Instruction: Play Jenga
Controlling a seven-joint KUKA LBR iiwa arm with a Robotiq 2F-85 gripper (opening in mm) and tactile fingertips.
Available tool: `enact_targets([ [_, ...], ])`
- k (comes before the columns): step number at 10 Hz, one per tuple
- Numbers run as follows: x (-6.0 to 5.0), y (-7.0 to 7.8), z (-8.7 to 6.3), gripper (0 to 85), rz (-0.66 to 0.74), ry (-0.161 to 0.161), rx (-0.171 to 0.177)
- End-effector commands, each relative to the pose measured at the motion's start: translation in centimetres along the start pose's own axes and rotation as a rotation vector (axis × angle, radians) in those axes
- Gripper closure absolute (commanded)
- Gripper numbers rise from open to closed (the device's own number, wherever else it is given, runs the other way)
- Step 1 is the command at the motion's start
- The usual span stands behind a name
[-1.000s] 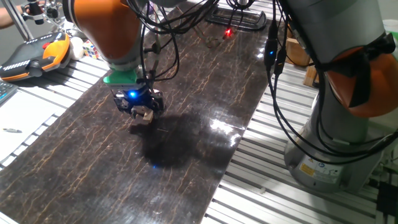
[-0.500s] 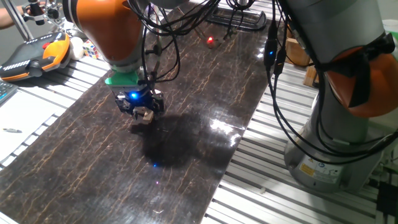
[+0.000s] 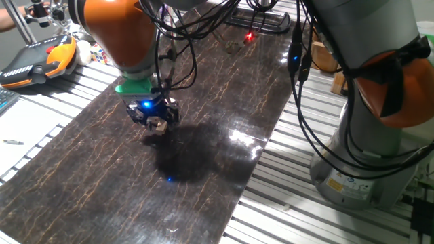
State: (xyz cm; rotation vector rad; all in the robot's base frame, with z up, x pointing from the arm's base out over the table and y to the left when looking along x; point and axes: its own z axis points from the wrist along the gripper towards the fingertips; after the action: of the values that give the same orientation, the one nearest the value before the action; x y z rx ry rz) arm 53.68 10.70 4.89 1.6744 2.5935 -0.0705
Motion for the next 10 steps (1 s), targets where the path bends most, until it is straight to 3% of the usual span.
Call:
enact_targets([
  [1, -0.05, -0.06, 0.07, 30.0, -0.002, 0.001, 0.001],
  [5, -0.05, -0.37, 0.23, 35.7, -0.008, -0.018, 0.012],
  [10, -0.05, -0.56, 0.35, 43.3, -0.021, -0.015, 0.012],
])
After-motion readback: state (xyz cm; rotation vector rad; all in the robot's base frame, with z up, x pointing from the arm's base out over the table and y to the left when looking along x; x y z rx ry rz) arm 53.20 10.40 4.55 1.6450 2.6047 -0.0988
